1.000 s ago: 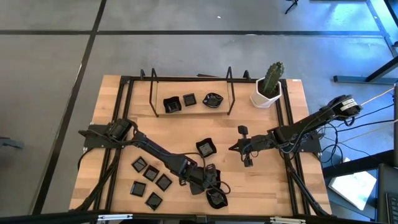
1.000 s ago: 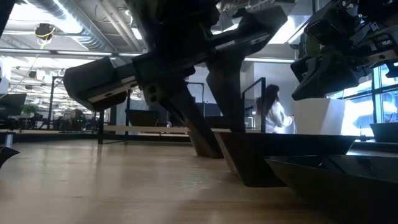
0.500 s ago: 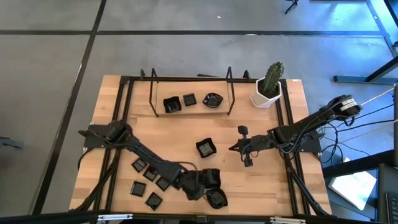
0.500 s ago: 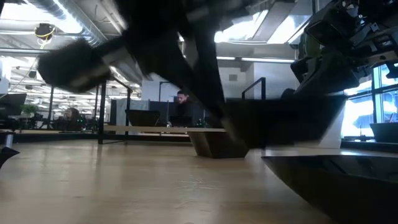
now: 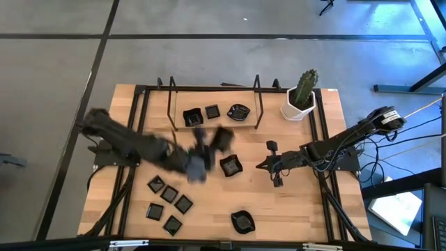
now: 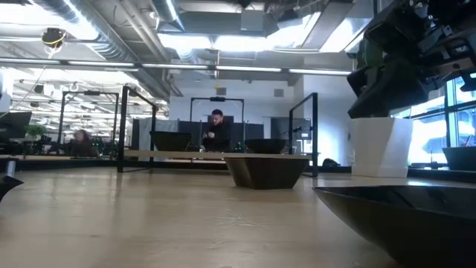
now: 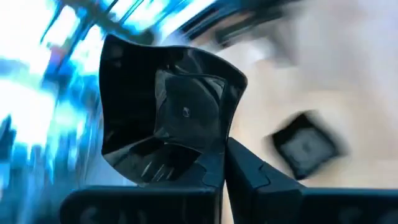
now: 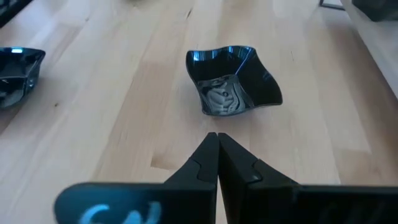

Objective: Pick & Place Mini shaped plates
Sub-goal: Stack the distorted square plate on top of the distorted square plate on the shelf

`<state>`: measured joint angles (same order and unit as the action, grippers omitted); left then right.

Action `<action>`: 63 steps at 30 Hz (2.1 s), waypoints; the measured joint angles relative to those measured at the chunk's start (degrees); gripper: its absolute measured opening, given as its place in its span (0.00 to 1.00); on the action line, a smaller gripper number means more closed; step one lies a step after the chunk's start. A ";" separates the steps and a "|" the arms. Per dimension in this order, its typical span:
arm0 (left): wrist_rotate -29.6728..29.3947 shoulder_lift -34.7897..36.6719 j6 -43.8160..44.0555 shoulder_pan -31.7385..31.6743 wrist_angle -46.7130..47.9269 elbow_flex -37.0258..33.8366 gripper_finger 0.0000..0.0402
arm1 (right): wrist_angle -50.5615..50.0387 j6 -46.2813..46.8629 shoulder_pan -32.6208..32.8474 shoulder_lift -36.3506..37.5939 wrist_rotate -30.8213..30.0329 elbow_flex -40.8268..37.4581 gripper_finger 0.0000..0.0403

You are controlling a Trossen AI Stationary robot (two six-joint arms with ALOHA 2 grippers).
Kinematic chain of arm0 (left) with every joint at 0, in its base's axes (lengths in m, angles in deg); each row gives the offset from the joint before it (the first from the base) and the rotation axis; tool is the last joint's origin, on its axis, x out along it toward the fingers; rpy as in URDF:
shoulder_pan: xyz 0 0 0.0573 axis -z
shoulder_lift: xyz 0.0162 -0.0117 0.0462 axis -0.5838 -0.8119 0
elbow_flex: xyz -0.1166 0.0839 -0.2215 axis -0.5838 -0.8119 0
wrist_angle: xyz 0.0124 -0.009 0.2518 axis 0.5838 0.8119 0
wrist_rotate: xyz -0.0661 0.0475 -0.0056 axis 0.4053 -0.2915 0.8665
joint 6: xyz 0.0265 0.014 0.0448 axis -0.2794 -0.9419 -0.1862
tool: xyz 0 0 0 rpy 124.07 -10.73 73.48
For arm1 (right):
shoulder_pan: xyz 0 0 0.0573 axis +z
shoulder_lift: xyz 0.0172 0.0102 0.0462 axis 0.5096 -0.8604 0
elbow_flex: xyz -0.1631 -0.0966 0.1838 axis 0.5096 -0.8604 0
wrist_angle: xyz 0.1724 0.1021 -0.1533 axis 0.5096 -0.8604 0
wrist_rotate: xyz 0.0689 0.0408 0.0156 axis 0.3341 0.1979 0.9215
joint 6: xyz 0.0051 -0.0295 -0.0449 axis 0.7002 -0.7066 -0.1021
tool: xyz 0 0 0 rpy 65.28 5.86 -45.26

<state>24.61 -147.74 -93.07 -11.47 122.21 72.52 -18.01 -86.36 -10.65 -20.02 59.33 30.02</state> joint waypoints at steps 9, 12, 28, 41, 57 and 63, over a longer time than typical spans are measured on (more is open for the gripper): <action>12.55 5.56 19.44 -23.47 14.44 0.02 0.01 | 0.25 0.10 0.00 0.00 0.00 0.00 0.01; 14.13 3.94 20.57 -28.73 17.89 0.02 0.01 | 0.21 0.02 0.00 0.00 0.00 0.00 0.01; 17.98 -13.59 27.33 -33.99 30.05 -0.02 0.01 | 0.11 0.02 0.00 0.00 0.02 0.00 0.01; 18.39 -15.56 29.66 -35.78 31.36 -0.02 0.01 | 0.11 -0.01 0.00 0.00 0.02 0.00 0.02; 22.07 -15.63 27.77 -36.76 25.02 -4.46 0.02 | 0.11 -0.09 0.02 0.00 0.04 0.02 0.04; 22.25 -15.61 26.44 -36.74 25.03 -4.46 0.06 | 0.11 -0.14 0.02 0.00 0.03 0.02 0.04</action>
<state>46.87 -163.35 -66.63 -48.21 147.24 68.06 -17.89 -86.50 -10.63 -20.02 59.36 30.04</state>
